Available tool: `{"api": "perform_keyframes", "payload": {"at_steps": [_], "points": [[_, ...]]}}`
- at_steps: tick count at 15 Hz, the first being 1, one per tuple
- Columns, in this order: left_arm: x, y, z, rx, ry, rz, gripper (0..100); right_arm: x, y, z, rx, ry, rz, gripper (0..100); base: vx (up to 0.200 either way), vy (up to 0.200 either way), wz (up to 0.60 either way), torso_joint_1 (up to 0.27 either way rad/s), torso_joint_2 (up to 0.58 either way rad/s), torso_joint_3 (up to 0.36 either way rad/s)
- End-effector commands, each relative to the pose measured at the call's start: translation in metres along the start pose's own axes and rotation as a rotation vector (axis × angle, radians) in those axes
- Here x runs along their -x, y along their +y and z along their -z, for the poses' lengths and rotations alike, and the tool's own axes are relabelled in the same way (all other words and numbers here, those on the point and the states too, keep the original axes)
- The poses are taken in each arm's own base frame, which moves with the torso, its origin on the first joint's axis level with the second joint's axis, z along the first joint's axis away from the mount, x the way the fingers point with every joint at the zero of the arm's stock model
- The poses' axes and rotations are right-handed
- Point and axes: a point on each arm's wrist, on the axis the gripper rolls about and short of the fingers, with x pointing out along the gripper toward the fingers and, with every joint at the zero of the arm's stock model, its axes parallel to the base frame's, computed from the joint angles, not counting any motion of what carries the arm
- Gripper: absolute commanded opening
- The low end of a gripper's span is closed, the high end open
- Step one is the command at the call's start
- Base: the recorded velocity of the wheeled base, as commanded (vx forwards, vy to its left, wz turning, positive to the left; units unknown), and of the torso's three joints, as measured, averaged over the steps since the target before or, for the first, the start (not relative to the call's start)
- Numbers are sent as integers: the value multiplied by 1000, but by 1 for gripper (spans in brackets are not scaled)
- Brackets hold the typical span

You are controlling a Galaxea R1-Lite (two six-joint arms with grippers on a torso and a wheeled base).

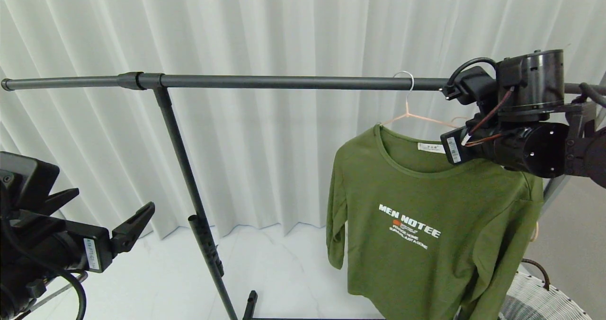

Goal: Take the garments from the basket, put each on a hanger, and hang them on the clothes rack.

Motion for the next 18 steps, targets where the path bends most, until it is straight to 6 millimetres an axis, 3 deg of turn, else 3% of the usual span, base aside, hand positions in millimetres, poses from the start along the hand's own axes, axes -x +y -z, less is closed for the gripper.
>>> {"api": "perform_keyframes", "payload": {"at_steps": [1,5,9,11,12,15,18], "points": [[0,0,0,0,0,-1,100,2,4,-1,4,-4,-13,100,0,0,0,0,0,0],[1,0,0,4,-4,0,100,18,7,-9,-53,-60,-46,100,0,0,0,0,0,0],[5,-1,9,0,14,3,100,45,-10,-17,-91,-120,-49,100,0,0,0,0,0,0],[8,0,10,8,10,-5,100,61,-22,-10,-99,-131,-48,100,0,0,0,0,0,0],[9,1,12,11,15,-19,100,70,-28,0,-93,-122,-45,100,0,0,0,0,0,0],[20,7,21,35,14,-64,100,99,-64,55,7,-53,56,100,0,0,0,0,0,0],[26,9,33,50,37,-100,100,116,-82,83,-1,-66,106,100,-200,0,0,6,2,-1]]}}
